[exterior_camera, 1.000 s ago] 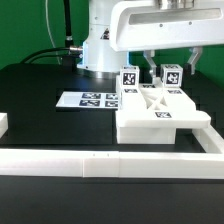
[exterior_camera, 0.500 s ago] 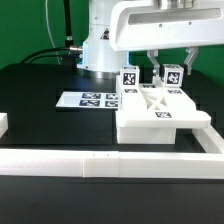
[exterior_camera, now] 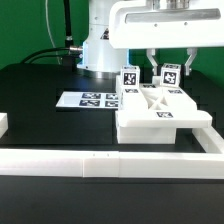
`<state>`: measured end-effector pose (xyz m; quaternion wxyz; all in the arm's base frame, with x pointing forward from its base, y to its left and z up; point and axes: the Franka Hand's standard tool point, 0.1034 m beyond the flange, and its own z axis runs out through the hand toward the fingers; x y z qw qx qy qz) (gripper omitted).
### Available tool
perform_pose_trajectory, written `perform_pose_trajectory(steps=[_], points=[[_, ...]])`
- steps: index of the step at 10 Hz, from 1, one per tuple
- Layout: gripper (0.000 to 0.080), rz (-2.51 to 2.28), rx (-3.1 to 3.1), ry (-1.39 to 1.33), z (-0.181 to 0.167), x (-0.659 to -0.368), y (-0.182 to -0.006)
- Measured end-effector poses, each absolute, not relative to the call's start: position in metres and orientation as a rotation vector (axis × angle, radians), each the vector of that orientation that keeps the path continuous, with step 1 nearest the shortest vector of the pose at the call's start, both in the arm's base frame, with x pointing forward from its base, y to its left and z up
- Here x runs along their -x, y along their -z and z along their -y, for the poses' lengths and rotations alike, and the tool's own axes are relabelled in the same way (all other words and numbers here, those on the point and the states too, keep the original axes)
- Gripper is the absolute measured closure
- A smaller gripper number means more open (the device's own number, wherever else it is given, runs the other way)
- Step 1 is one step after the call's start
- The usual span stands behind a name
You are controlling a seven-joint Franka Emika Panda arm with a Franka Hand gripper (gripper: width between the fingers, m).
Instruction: Assemble chair
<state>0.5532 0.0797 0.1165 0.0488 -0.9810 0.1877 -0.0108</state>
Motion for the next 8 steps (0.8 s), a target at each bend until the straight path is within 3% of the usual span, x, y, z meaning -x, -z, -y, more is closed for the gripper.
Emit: perform_pose_trajectory(steps=[8], points=[[0.0515,-1.526,2.586,0.021,-0.0903,-0.5559,-0.116]])
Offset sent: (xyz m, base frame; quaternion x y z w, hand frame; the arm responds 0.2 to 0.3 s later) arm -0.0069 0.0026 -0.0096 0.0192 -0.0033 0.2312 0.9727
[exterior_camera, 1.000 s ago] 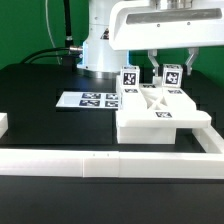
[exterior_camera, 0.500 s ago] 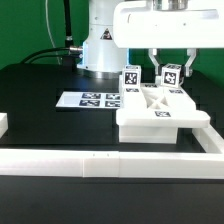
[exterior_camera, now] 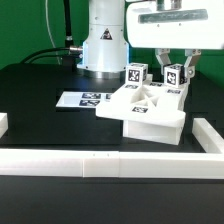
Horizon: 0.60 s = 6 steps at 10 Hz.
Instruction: Assemble chair
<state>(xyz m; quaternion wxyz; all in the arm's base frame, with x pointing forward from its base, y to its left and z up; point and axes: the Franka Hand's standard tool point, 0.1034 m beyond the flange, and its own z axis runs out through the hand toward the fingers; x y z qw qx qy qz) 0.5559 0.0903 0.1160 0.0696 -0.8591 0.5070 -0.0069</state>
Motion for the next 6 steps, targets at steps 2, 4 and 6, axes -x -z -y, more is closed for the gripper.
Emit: perform_pose_trajectory(steps=[2,4,6], points=[[0.0465,-1.585,2.549,0.017,-0.0916,-0.5559,-0.1159],[0.0281,-1.481,2.612,0.025,-0.093,-0.5588,-0.1188],[0.0178,-1.313,2.699,0.027,-0.1004,-0.5613,-0.1227]])
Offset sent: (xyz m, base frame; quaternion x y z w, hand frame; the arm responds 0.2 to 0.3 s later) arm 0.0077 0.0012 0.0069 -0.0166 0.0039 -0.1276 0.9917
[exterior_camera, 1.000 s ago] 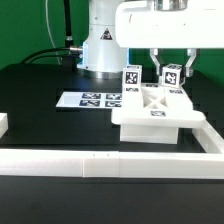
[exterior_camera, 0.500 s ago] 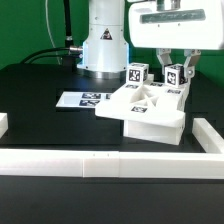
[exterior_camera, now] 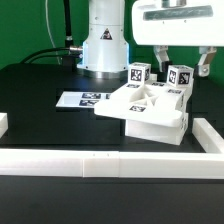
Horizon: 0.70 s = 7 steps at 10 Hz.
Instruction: Assemble chair
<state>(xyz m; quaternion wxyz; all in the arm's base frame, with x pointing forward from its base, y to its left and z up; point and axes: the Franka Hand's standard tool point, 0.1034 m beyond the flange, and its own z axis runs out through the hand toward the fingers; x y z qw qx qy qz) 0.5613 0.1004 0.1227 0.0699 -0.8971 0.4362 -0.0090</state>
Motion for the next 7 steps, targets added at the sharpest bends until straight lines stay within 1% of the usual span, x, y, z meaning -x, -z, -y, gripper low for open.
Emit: perform_pose_trajectory(steps=[2,5,7], points=[[0.0151,-1.126,2.784,0.041,-0.1003,-0.561,-0.1222],[0.0151,-0.869,2.878,0.06,-0.0992,-0.5611,-0.1222],[0.0151,-0.456,2.994,0.086,-0.0917,-0.5632,-0.1233]])
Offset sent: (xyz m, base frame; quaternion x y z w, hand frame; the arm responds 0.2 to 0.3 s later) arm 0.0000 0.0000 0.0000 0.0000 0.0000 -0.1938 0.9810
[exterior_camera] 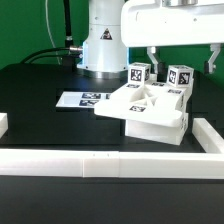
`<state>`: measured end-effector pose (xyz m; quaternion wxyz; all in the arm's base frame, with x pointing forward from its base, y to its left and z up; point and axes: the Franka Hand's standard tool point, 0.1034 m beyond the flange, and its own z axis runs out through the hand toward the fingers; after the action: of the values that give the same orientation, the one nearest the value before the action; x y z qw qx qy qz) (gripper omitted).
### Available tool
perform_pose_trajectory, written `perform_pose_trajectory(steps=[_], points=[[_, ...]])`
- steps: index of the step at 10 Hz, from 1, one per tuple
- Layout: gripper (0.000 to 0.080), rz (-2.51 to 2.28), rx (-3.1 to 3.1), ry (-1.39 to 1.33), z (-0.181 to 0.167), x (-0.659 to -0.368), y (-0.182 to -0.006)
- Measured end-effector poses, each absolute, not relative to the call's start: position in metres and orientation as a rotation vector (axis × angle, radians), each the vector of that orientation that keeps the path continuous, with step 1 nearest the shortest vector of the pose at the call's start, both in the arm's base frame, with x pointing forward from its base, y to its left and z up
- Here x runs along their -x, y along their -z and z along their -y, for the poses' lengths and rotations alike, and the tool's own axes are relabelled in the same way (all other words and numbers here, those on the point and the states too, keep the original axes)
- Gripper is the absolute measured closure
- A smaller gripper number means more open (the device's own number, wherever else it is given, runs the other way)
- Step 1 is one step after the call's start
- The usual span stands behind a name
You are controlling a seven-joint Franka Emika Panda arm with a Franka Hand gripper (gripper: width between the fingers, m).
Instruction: Assemble chair
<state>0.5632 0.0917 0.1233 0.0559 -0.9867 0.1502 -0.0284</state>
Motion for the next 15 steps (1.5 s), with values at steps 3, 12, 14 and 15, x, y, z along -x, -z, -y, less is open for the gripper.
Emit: perform_pose_trajectory(steps=[3,12,14,15], points=[[0.0151,-0.182,3.045,0.1,-0.0936,-0.5624,-0.1224],[0.0516,0.022,3.066,0.142,-0.0977,-0.5599,-0.1181],[0.0515,-0.01,3.065,0.141,-0.0975,-0.5599,-0.118],[0.0515,-0.041,3.063,0.14,-0.0977,-0.5599,-0.118]])
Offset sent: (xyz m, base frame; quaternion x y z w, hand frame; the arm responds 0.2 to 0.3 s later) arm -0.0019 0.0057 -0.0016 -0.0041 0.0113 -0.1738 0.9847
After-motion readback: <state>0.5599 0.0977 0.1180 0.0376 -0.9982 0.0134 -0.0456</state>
